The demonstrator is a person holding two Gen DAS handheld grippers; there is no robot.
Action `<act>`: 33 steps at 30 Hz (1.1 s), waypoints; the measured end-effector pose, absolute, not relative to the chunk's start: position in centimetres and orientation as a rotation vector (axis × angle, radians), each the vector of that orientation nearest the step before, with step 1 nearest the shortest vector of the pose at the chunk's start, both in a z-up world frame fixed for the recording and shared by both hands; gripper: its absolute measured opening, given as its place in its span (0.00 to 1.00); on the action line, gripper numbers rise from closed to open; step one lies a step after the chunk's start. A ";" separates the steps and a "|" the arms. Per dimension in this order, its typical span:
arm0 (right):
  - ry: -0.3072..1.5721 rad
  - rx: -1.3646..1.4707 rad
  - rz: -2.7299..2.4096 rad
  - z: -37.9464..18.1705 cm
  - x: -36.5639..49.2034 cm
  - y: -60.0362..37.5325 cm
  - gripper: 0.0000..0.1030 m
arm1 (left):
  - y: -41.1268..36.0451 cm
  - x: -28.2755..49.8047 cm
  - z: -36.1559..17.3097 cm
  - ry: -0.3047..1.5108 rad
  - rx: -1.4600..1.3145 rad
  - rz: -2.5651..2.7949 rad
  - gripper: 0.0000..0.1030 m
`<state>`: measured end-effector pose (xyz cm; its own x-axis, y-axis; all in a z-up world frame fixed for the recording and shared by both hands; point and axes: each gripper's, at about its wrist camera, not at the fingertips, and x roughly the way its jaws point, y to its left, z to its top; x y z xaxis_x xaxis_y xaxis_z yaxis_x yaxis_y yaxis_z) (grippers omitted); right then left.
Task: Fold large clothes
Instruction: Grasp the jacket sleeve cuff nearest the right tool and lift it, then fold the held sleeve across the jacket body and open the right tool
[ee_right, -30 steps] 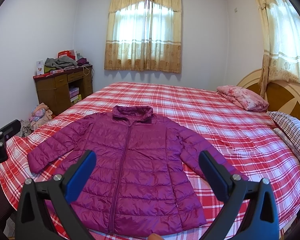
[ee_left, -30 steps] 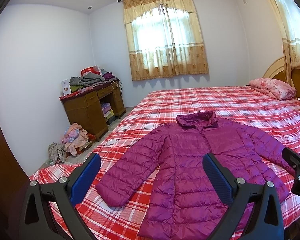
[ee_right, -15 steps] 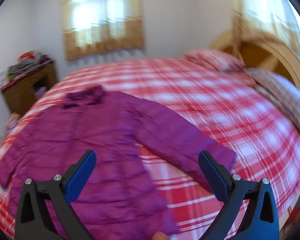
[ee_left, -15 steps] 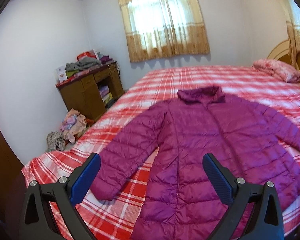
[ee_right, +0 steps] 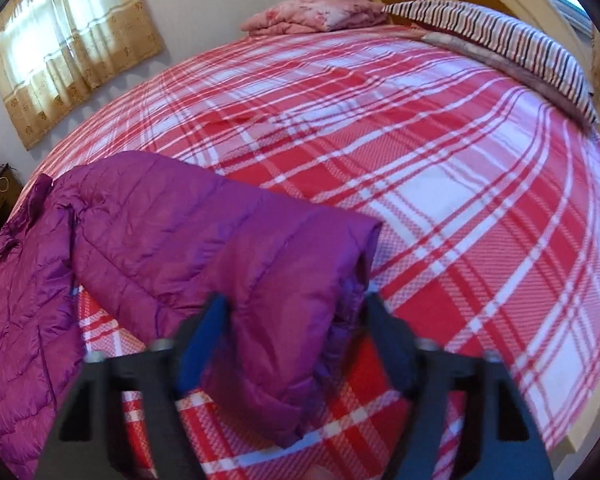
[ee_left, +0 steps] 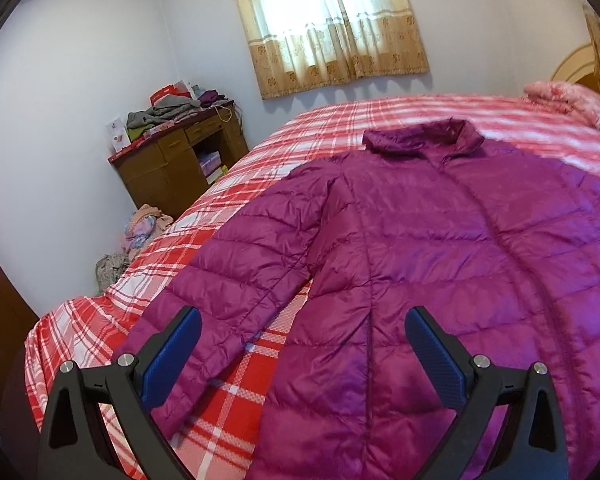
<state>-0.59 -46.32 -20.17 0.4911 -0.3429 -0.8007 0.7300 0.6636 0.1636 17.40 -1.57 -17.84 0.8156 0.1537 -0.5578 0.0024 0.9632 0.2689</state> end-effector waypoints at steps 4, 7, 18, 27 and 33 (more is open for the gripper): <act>0.776 0.504 -0.679 -19.8 -1.3 -46.9 0.15 | -1.0 18.1 -19.0 0.634 0.271 0.099 0.99; 0.756 0.495 -0.704 -19.7 -2.3 -47.6 0.13 | -0.1 18.1 -19.6 0.647 0.282 0.103 0.99; 0.680 0.439 -0.811 -17.4 -5.1 -50.3 0.12 | 5.2 18.2 -17.5 0.647 0.270 0.094 0.99; 0.572 0.218 -0.657 -10.1 3.5 -44.0 0.12 | 8.0 21.2 -14.4 0.593 0.247 0.166 0.99; 0.565 0.031 -0.474 -9.6 10.9 -35.0 0.12 | 9.0 23.6 -14.8 0.628 0.217 0.178 0.99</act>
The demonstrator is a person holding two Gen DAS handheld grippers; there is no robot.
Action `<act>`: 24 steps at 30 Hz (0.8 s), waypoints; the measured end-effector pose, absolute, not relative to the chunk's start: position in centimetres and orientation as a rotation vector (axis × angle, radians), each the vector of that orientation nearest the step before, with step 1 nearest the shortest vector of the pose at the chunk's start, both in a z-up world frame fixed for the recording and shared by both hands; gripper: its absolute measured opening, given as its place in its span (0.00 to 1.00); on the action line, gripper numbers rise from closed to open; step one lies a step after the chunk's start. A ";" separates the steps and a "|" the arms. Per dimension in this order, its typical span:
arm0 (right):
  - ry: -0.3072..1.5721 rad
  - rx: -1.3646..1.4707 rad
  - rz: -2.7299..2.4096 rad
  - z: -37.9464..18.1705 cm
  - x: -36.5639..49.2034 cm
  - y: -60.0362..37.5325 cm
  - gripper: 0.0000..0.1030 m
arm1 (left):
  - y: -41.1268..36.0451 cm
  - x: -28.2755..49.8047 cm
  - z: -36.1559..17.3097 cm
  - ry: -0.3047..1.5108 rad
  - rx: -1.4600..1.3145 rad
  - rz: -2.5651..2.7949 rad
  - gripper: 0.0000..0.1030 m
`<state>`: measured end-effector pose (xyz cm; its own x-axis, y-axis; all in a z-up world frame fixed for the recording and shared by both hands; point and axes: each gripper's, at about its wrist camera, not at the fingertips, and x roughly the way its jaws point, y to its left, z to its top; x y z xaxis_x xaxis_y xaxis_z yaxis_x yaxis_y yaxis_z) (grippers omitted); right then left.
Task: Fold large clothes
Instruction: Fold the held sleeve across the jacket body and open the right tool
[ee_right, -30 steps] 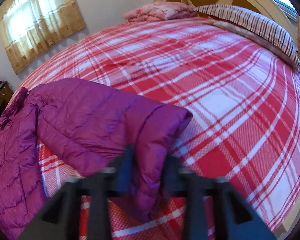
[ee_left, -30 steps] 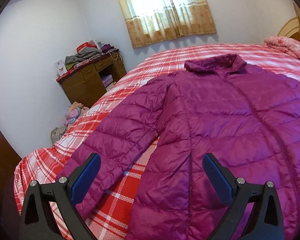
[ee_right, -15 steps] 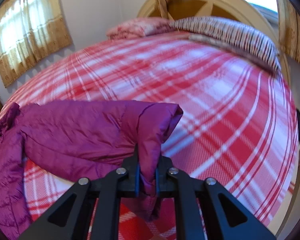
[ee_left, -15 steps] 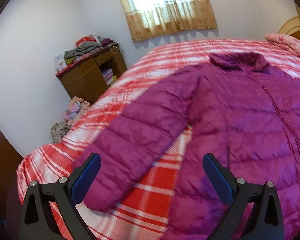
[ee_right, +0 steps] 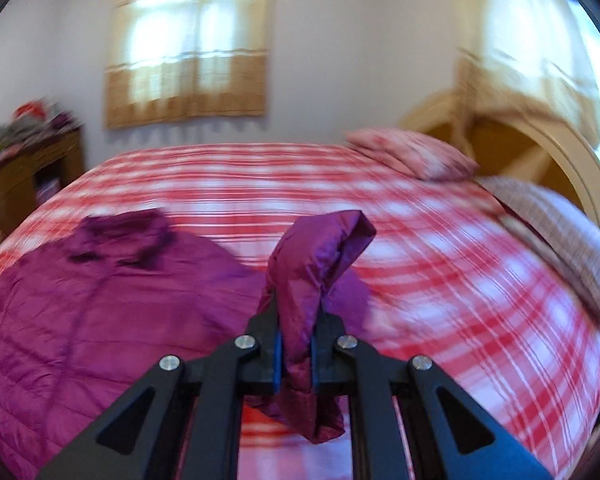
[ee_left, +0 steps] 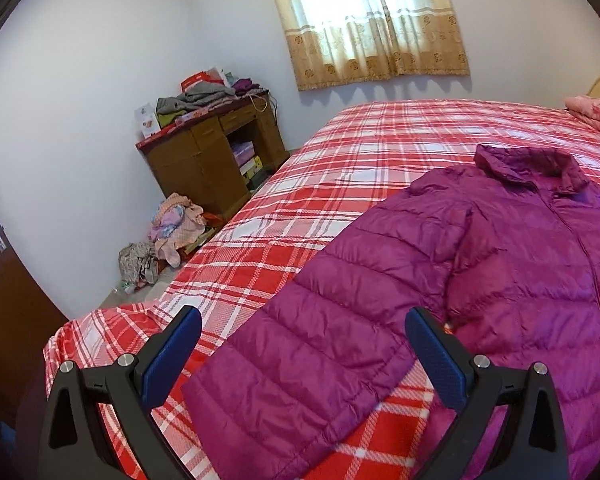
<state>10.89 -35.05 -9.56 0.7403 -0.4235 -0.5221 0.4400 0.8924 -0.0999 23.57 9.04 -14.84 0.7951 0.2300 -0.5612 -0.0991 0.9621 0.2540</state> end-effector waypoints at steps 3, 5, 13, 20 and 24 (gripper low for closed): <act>0.583 -0.047 -0.386 -11.2 13.6 -30.6 0.11 | 9.2 24.1 -14.9 0.632 0.211 0.181 0.99; 0.609 -0.101 -0.323 -13.0 15.5 -27.3 0.11 | 9.2 24.3 -15.0 0.636 0.211 0.179 0.99; 0.726 -0.202 -0.199 -19.6 18.1 -22.2 0.22 | 9.4 24.3 -15.2 0.662 0.229 0.184 0.99; 0.706 -0.160 -0.109 -17.5 12.8 -22.7 0.74 | 7.0 23.8 -12.3 0.645 0.185 0.148 0.99; 0.669 -0.101 -0.118 -16.2 9.1 -24.3 0.84 | 2.2 24.1 -10.9 0.642 0.169 0.051 0.99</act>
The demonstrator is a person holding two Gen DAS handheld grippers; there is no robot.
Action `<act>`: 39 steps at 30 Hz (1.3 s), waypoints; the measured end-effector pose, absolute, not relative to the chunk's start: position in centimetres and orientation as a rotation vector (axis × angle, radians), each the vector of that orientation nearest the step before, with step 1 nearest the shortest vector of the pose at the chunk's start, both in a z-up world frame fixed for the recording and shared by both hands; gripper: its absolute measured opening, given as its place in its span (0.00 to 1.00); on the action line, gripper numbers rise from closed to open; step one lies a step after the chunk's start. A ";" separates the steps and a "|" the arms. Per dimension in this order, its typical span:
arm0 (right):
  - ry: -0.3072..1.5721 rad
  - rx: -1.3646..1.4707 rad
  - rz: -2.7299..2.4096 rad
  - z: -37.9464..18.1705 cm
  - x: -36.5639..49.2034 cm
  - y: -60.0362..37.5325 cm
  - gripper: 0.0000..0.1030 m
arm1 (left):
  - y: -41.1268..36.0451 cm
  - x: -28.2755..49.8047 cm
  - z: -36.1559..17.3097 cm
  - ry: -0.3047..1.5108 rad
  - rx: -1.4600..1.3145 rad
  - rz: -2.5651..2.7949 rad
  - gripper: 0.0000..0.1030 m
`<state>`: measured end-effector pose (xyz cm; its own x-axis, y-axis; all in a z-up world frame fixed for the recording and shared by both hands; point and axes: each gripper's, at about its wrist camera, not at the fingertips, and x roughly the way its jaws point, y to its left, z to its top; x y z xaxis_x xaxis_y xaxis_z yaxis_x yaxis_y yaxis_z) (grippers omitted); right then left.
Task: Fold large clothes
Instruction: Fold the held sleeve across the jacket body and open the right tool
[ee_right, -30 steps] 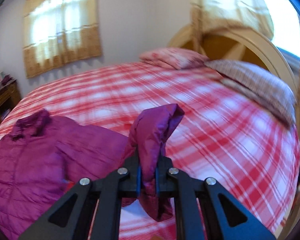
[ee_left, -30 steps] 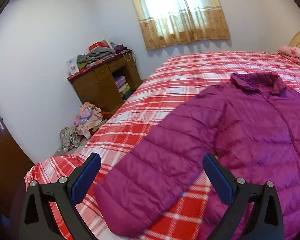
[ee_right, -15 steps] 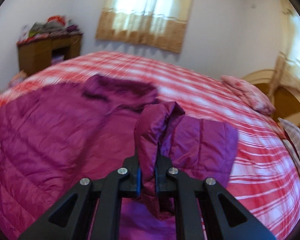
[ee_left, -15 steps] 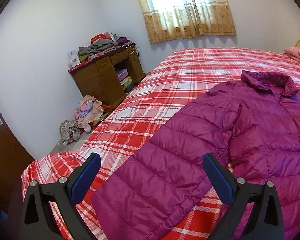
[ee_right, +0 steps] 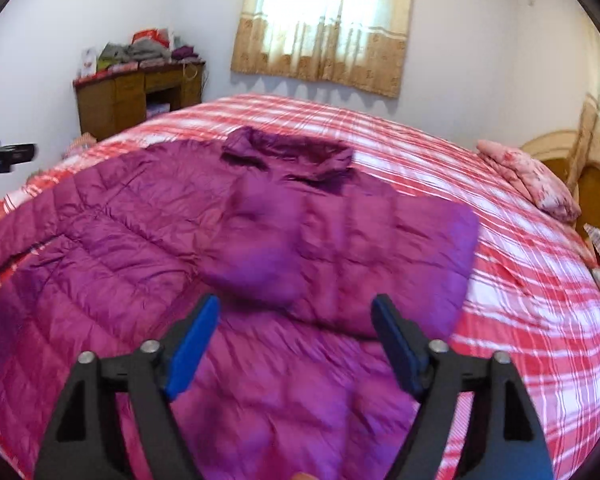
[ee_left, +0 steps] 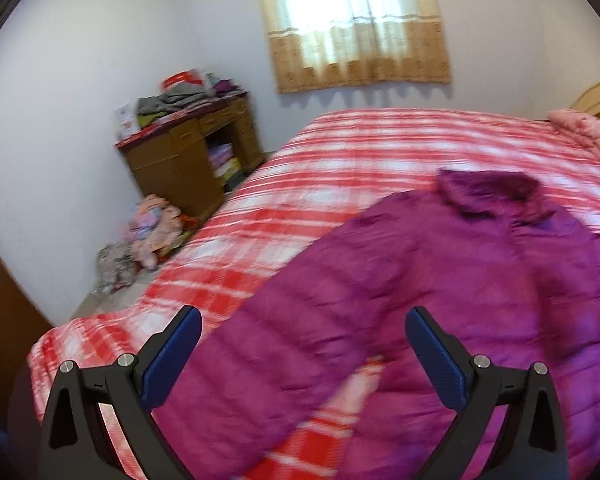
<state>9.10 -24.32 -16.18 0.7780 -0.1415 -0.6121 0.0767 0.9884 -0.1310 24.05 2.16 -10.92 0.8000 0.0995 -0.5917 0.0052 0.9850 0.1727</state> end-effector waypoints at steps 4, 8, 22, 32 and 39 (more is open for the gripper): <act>0.664 -0.083 -0.199 -16.4 8.0 -26.8 0.86 | -3.6 24.4 -10.7 0.650 0.180 -0.050 0.99; 0.690 -0.006 -0.259 -17.2 7.8 -29.8 0.86 | -10.4 26.1 -12.5 0.741 0.169 -0.184 0.99; 0.751 0.026 -0.270 -21.0 6.7 -30.9 0.86 | -19.3 29.5 -16.7 0.776 0.316 -0.295 0.10; 0.774 0.074 -0.269 -21.9 6.7 -31.4 0.87 | -9.8 28.1 -12.6 0.595 0.408 -0.133 0.11; 0.804 0.121 -0.221 -22.0 6.9 -31.9 0.82 | -8.8 29.5 -18.2 0.731 0.439 -0.086 0.18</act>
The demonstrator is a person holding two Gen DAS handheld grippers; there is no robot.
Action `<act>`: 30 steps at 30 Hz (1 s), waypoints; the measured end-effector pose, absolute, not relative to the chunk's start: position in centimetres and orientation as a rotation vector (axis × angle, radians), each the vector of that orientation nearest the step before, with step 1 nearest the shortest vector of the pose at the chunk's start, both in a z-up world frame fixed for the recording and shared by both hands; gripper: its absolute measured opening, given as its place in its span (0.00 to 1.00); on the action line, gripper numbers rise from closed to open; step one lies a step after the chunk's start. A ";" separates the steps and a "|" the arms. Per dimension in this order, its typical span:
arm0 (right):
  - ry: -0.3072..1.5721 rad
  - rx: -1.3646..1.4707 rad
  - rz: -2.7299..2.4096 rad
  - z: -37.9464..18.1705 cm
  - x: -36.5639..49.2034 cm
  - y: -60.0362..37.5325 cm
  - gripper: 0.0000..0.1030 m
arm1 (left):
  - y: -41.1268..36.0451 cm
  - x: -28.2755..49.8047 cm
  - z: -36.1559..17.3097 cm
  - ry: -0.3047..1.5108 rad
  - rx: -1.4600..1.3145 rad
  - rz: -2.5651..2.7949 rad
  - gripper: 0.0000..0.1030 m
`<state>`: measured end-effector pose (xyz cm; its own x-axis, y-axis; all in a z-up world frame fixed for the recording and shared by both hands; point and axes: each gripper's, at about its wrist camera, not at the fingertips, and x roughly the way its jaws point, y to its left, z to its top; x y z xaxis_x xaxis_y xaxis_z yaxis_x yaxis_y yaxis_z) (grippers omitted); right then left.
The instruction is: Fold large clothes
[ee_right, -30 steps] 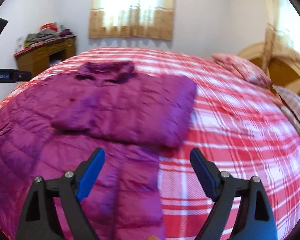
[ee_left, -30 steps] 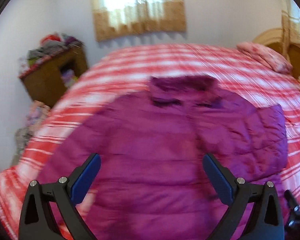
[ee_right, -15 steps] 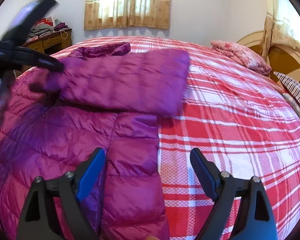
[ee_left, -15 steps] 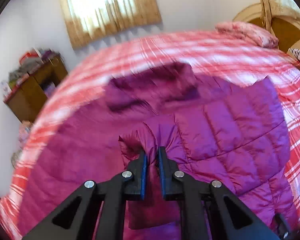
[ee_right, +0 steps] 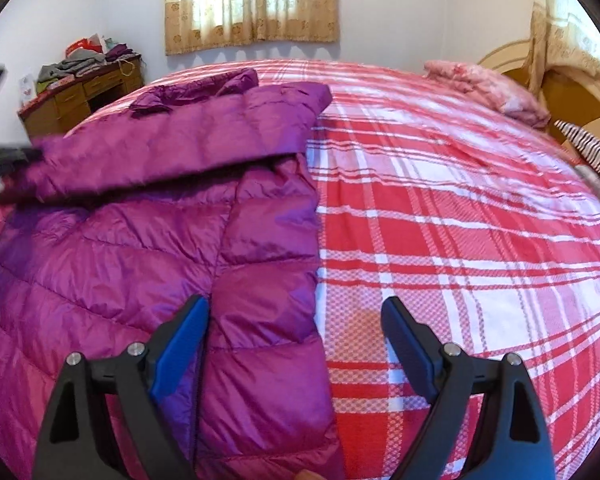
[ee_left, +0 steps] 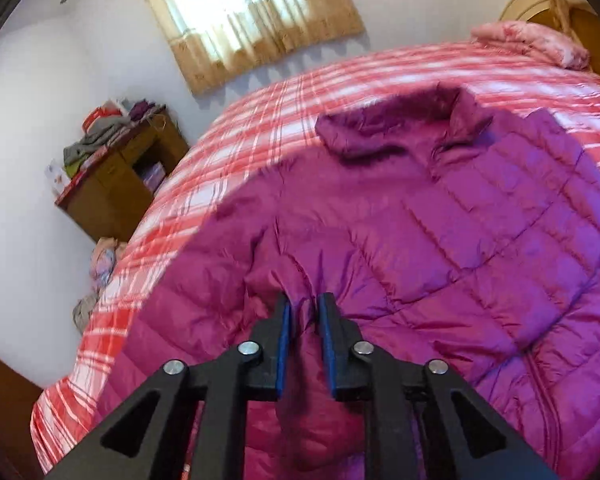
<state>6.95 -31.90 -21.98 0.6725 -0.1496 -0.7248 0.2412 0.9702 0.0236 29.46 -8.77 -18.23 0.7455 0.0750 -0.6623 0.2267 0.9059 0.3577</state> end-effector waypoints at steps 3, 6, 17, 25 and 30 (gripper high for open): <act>0.810 0.153 -0.181 -20.3 6.0 -33.2 0.48 | -8.4 28.7 -16.7 0.649 0.404 -0.046 0.43; 0.798 0.128 -0.222 -17.6 5.4 -34.6 0.46 | -7.3 27.0 -13.4 0.463 0.359 0.042 0.96; 0.685 0.098 -0.143 -13.0 18.2 -34.2 0.46 | -11.9 31.3 -15.2 0.577 0.256 0.000 0.99; 0.768 0.067 -0.153 -20.0 25.3 -33.0 0.44 | -13.3 34.5 -20.5 0.697 0.311 0.017 0.99; 0.818 0.248 -0.142 -22.0 25.2 -36.4 0.39 | -13.5 35.5 -23.0 0.778 0.304 -0.011 0.99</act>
<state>25.25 -36.43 -21.98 0.6762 -0.0295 -0.7361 0.2200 0.9617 0.1636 35.54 -13.50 -23.02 0.7147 0.1014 -0.6920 0.1214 0.9564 0.2656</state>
